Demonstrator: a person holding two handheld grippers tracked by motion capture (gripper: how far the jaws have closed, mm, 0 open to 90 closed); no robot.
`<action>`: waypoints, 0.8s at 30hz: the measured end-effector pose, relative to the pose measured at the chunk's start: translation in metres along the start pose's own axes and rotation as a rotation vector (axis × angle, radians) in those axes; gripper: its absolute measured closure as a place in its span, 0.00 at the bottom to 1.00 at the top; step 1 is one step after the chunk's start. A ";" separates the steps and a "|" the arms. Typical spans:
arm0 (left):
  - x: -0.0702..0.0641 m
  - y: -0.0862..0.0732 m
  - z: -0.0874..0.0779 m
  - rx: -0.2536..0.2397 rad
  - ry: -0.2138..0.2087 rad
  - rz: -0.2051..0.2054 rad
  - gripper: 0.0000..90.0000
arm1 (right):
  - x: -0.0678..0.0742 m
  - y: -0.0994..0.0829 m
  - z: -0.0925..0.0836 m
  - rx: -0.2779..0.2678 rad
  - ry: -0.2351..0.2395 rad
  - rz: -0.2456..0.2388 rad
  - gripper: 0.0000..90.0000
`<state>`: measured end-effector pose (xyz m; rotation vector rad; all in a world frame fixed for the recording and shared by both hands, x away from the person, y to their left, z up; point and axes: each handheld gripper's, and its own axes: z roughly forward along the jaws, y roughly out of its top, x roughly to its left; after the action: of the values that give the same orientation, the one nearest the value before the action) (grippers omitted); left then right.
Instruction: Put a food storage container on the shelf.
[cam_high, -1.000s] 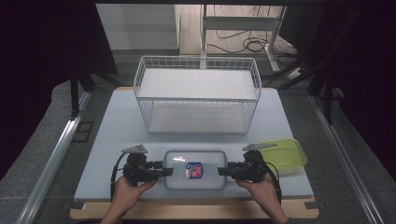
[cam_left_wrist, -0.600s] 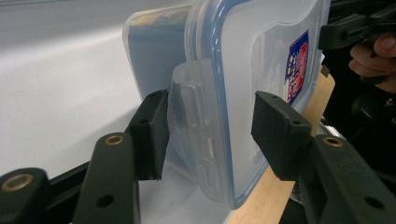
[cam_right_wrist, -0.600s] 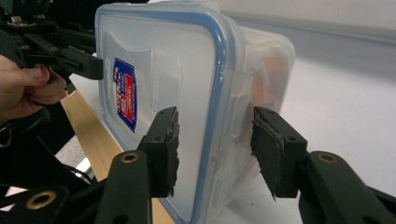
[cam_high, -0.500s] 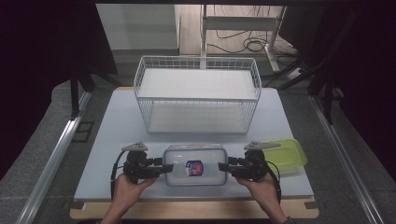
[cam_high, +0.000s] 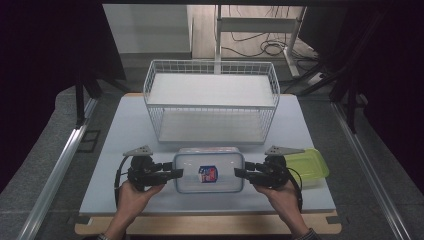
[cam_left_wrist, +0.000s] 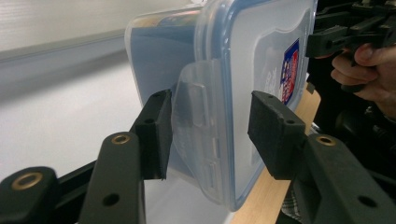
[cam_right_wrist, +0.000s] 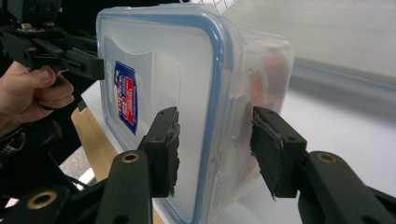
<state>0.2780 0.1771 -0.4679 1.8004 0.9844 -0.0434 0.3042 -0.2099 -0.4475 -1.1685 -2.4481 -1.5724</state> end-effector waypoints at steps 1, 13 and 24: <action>0.000 0.001 0.000 -0.005 -0.002 0.005 0.57 | 0.001 0.001 0.000 -0.003 -0.004 -0.003 0.58; -0.006 0.031 -0.012 -0.018 0.014 0.040 0.57 | 0.004 0.026 -0.008 -0.037 -0.003 -0.034 0.58; -0.006 0.066 -0.024 -0.044 0.017 0.061 0.57 | 0.008 0.061 -0.015 -0.070 -0.011 -0.058 0.58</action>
<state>0.3064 0.1847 -0.4039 1.7922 0.9352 0.0309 0.3287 -0.2033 -0.3896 -1.1291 -2.4748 -1.6842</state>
